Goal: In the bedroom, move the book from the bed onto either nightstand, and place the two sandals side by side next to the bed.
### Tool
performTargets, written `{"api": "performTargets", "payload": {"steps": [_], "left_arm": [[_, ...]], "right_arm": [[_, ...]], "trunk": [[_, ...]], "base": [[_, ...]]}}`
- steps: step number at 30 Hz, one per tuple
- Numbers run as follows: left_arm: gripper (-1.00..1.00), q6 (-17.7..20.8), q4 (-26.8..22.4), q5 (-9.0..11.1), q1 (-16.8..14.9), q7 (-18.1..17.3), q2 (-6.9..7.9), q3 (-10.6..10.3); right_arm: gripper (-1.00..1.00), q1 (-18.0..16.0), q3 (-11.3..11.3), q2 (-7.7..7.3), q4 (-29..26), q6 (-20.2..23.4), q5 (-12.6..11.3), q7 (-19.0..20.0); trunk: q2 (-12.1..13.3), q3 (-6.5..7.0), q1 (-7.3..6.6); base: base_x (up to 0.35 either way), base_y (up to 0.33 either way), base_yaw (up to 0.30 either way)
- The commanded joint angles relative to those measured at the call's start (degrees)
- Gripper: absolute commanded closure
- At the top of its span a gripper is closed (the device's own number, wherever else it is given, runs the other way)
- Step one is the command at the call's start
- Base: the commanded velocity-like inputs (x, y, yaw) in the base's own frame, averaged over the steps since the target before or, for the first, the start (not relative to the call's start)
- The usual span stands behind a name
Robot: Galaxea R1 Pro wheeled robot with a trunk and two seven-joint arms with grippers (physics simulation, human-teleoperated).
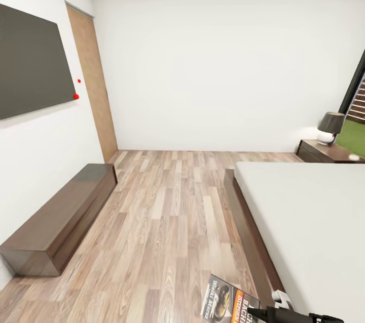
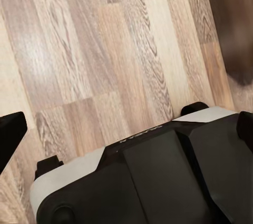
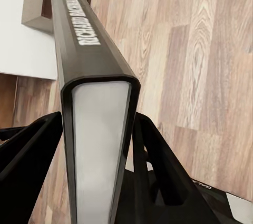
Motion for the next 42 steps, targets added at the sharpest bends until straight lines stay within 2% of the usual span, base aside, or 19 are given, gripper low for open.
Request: {"api": "performTargets", "payload": {"steps": [1,32,42], "left_arm": [[-1.0,-0.3,0.0,0.2,-0.1,-0.1,0.0,-0.4],[-1.0,-0.4,0.0,0.2,-0.1,-0.1,0.03,-0.4],[-1.0,-0.3,-0.4,0.1,-0.1,-0.7,-0.55,-0.3]], "right_arm": [[1.0,-0.1,-0.7,-0.04,0.1,0.6,0.2,0.1],[1.0,-0.1,-0.7,-0.04,0.1,0.6,0.2,0.1],[1.0,-0.1,-0.7,-0.04,0.1,0.6,0.1,0.1]], "trunk": [[-0.1,-0.13,0.07],[-0.1,-0.13,0.07],[-0.1,-0.13,0.07]], "base": [[0.332,0.0,0.0],[0.33,0.0,0.0],[0.329,0.0,0.0]]}}
